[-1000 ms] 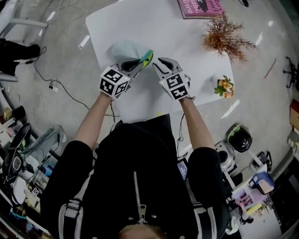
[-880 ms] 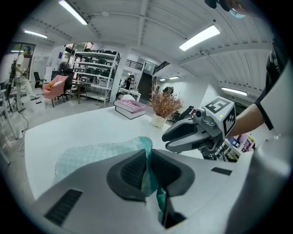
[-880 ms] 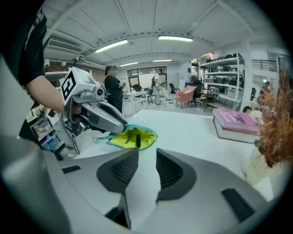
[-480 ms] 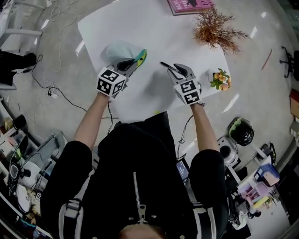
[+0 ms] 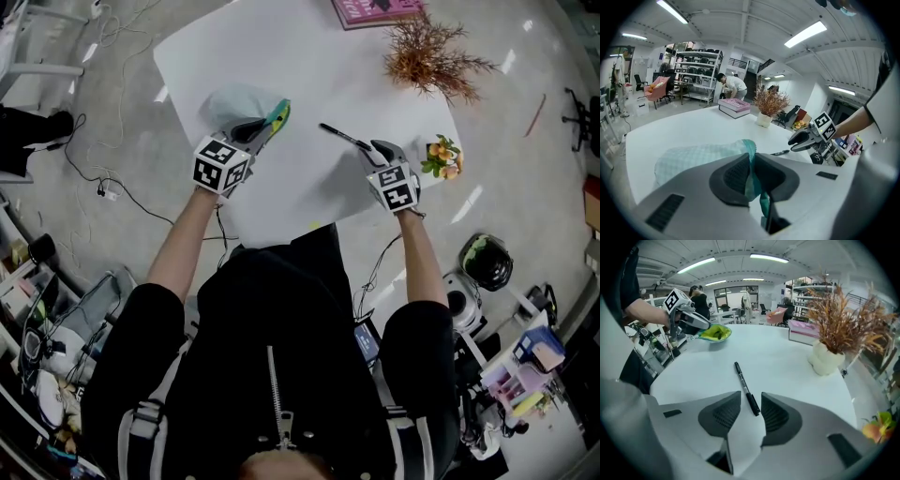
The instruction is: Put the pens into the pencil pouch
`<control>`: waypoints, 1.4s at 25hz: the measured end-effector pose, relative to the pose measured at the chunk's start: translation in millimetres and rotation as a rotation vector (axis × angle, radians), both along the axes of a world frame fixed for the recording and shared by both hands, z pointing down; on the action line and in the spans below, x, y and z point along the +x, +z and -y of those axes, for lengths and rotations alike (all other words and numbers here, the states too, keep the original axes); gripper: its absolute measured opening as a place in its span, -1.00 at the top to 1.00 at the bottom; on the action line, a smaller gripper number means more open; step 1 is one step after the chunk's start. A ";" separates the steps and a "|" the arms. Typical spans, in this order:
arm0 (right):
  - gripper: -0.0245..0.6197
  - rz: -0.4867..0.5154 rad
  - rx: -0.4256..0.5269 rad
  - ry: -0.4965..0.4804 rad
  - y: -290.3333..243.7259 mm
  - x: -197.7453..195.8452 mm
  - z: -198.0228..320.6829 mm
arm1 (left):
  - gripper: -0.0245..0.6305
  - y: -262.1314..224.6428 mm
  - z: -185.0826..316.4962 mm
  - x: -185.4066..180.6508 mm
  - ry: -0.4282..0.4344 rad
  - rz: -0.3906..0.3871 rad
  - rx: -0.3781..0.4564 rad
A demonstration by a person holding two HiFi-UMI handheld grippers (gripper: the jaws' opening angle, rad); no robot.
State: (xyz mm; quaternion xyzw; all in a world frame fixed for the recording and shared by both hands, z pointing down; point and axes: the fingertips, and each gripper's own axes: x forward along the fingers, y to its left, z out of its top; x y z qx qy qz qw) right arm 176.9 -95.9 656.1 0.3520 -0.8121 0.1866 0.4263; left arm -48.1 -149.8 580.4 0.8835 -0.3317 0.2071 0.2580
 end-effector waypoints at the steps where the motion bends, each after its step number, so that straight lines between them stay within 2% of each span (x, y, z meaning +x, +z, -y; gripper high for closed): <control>1: 0.47 -0.010 -0.011 -0.005 3.9 1.6 -1.7 | 0.76 0.1 0.0 -0.1 0.000 0.001 0.000; 15: 0.47 -0.059 -0.087 -0.015 31.2 5.2 -7.0 | 0.76 -1.1 0.7 -7.3 -0.016 0.005 -0.004; 19: 0.63 -0.072 -0.098 -0.011 34.7 5.0 -8.7 | 0.76 0.3 1.7 -9.8 -0.019 0.007 -0.007; 24: 0.69 -0.075 -0.097 -0.003 35.6 1.9 -12.6 | 0.76 1.7 0.6 -11.8 -0.020 0.008 -0.009; 35: 0.71 -0.014 -0.042 0.039 12.0 0.8 -9.9 | 0.76 3.7 -2.7 -9.2 -0.015 0.010 -0.009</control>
